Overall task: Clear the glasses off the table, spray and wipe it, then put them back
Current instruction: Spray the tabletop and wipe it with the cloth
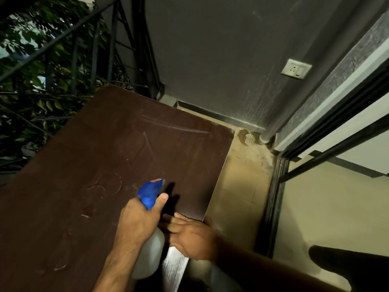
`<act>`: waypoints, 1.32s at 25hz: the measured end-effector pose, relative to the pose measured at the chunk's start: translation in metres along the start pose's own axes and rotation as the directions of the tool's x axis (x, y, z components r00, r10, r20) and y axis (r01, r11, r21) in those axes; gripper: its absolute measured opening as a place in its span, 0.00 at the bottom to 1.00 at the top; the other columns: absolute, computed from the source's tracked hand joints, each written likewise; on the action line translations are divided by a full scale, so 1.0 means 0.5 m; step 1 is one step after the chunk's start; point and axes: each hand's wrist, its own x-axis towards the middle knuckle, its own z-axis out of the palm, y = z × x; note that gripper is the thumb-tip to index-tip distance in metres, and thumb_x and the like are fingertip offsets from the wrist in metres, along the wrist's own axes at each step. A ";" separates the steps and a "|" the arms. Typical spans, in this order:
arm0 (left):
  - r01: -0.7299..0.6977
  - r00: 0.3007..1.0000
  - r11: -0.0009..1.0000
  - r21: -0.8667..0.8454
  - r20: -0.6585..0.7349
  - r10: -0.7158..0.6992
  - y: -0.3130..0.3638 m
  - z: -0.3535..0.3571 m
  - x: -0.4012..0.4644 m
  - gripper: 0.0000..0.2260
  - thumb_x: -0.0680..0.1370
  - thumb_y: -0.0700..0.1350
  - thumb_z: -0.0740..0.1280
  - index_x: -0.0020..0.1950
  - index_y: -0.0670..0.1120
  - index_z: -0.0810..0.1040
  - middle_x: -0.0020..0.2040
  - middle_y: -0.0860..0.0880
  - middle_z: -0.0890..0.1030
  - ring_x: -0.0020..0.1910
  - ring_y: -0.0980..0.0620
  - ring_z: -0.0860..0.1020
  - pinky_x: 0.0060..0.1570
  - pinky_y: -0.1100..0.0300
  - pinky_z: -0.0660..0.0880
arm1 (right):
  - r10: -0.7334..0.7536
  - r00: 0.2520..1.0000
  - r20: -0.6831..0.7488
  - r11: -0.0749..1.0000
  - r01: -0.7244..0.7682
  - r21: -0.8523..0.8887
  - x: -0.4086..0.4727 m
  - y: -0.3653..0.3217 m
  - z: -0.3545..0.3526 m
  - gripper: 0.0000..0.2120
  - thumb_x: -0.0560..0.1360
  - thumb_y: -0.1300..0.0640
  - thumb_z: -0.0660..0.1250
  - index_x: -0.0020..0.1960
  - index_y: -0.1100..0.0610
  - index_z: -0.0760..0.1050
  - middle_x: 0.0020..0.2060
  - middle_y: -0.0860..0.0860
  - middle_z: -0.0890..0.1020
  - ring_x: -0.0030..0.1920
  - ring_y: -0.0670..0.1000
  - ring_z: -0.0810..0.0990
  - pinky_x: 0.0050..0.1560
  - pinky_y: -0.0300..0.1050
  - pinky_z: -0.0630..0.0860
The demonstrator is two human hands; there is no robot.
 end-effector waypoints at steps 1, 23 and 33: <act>-0.003 1.000 1.000 0.014 0.002 0.003 0.009 0.004 0.012 0.24 0.72 0.64 0.69 0.34 0.42 0.78 0.30 0.46 0.81 0.33 0.46 0.80 0.32 0.57 0.69 | -0.012 1.000 -0.011 1.000 0.012 -0.026 0.005 0.026 -0.016 0.17 0.78 0.54 0.57 0.64 0.52 0.75 0.68 0.51 0.74 0.74 0.54 0.64 0.74 0.53 0.59; 0.030 0.999 0.999 0.014 0.029 -0.030 0.201 0.067 0.184 0.26 0.73 0.62 0.70 0.29 0.43 0.70 0.25 0.48 0.74 0.27 0.46 0.74 0.29 0.57 0.66 | 0.663 0.683 -0.306 0.734 -0.673 0.090 0.067 0.532 -0.249 0.21 0.82 0.54 0.52 0.72 0.59 0.70 0.72 0.61 0.68 0.75 0.63 0.61 0.75 0.60 0.54; 0.092 0.996 0.995 -0.044 0.001 -0.092 0.221 0.057 0.226 0.23 0.72 0.63 0.70 0.34 0.43 0.74 0.31 0.48 0.79 0.36 0.43 0.78 0.35 0.56 0.68 | -0.046 0.996 -0.073 0.991 0.036 -0.132 -0.016 0.343 -0.157 0.23 0.78 0.52 0.64 0.73 0.46 0.67 0.74 0.46 0.68 0.77 0.49 0.58 0.76 0.46 0.52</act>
